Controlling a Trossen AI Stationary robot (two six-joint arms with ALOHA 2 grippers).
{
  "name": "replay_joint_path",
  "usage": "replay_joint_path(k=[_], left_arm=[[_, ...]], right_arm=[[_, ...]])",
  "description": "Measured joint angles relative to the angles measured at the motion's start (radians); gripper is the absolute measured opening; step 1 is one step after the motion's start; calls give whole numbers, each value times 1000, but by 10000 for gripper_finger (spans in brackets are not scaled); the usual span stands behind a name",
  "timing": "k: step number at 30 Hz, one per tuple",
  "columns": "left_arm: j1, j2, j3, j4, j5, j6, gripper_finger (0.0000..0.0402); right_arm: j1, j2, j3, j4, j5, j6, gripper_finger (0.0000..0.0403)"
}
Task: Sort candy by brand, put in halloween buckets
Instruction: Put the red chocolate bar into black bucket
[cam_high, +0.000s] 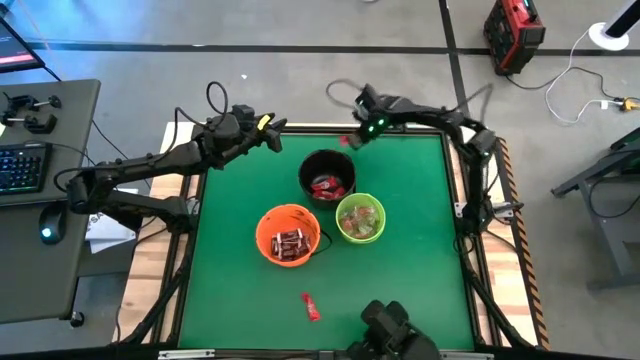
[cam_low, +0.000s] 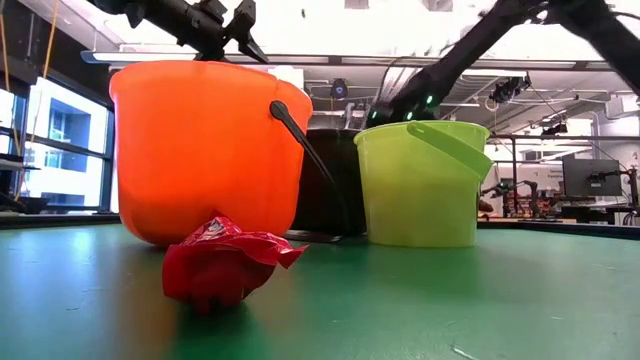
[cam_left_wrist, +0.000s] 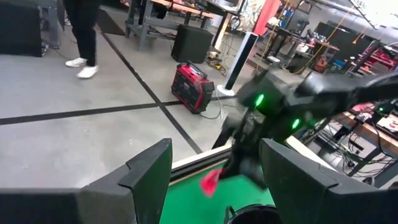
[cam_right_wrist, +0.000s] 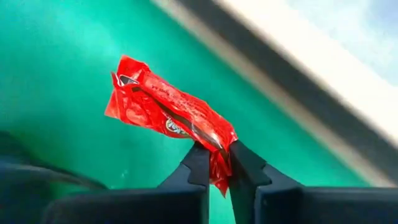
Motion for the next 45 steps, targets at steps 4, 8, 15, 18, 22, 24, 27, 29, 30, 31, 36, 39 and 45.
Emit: replay_joint_path(k=[4, 8, 15, 18, 22, 24, 27, 29, 30, 31, 36, 39, 45], left_arm=[[0, 0, 0, 0, 0, 0, 232], [0, 0, 0, 1, 0, 0, 232], [0, 0, 0, -2, 0, 1, 232], [0, 0, 0, -5, 0, 0, 232], [0, 0, 0, -6, 25, 0, 232], [0, -1, 0, -6, 92, -2, 232], [5, -10, 1, -5, 246, 5, 232], [17, -27, 1, -20, 322, 37, 232], [26, -37, 1, -20, 351, 59, 232], [35, -50, 1, -26, 383, 82, 232], [80, -111, 2, -175, 489, 181, 232], [85, -133, 2, -318, 491, 230, 232], [71, -117, -12, -473, 460, 252, 232]], right_arm=[[-36, -105, 2, 7, -15, -37, 10], [-51, -219, 2, 7, -172, -89, 8], [49, -318, 2, 7, -502, -226, 9], [125, -317, 2, -2, -505, -254, 10], [221, -313, 2, -11, -381, -271, 11], [260, -313, 2, -15, -274, -248, 11], [299, -313, 2, -53, -144, -205, 21], [320, -313, 2, -77, -94, -135, 39], [330, -313, 2, -88, -73, -94, 52], [341, -313, 2, -94, -52, -53, 68], [383, -313, 2, -112, 53, 116, 153], [400, -313, 2, -113, 95, 210, 195], [408, -314, 2, -113, 49, 428, 219]])
